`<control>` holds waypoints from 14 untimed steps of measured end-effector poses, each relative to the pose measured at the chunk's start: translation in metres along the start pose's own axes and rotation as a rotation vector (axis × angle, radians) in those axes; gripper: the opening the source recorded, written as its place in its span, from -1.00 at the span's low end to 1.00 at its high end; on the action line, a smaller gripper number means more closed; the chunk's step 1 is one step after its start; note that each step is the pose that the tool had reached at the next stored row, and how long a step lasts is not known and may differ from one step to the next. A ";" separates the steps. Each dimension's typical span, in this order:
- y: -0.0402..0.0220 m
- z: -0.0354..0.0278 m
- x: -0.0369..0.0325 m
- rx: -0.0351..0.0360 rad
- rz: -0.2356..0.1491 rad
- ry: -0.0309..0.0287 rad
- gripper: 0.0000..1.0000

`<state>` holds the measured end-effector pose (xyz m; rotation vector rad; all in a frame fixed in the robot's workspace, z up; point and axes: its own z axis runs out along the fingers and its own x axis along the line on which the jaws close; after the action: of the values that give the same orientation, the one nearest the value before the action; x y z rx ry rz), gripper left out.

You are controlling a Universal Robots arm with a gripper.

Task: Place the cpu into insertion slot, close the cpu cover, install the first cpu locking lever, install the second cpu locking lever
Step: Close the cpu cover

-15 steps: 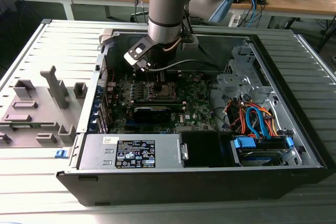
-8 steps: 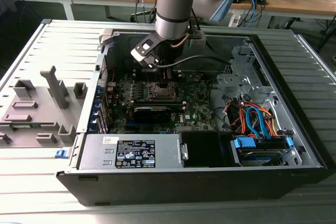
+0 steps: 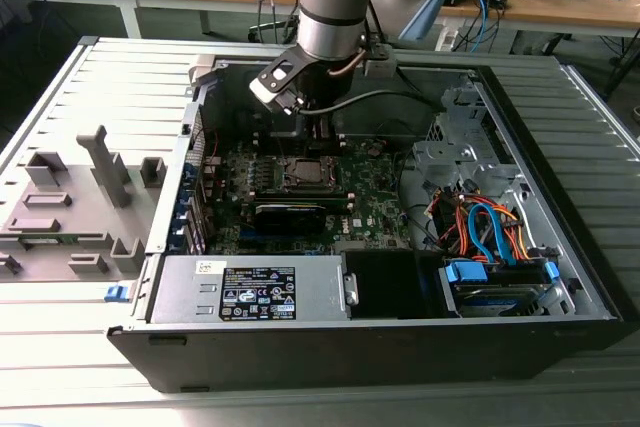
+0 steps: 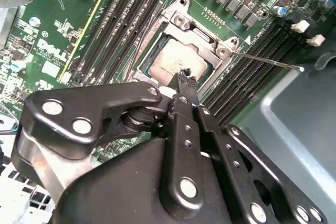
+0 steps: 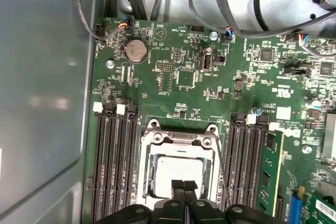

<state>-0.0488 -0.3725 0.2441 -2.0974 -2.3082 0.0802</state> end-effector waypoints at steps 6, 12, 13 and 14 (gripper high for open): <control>-0.0005 -0.0089 -0.0002 0.0000 0.000 0.0000 -0.78; -0.0005 -0.0091 -0.0002 0.0000 0.000 0.0005 -0.78; -0.0005 -0.0091 -0.0002 0.0000 0.000 0.0006 -0.78; -0.0005 -0.0091 -0.0002 0.0000 0.000 0.0008 -0.78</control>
<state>-0.0488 -0.3725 0.2532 -2.0970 -2.3078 0.0793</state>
